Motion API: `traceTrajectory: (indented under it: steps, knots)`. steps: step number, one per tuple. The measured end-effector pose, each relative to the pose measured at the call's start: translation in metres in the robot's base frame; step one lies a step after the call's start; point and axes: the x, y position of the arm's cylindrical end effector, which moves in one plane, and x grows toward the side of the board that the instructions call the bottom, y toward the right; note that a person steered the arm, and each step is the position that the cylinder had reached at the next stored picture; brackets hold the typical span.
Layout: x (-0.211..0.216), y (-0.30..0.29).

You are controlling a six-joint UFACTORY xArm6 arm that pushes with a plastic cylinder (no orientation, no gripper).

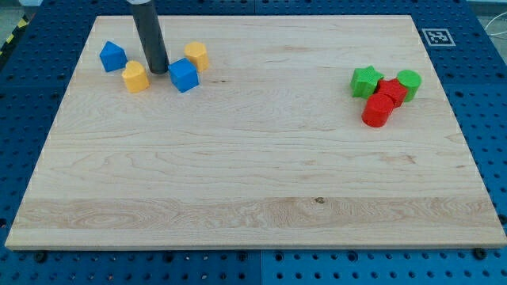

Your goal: Move yellow heart towards center left

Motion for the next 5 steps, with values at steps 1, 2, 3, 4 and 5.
traceTrajectory:
  steps: [1, 2, 3, 4, 5]
  knots:
    - [0.016, 0.000]
    - [0.026, 0.005]
    - [0.022, 0.017]
    - [0.020, 0.020]
    - [0.020, 0.020]
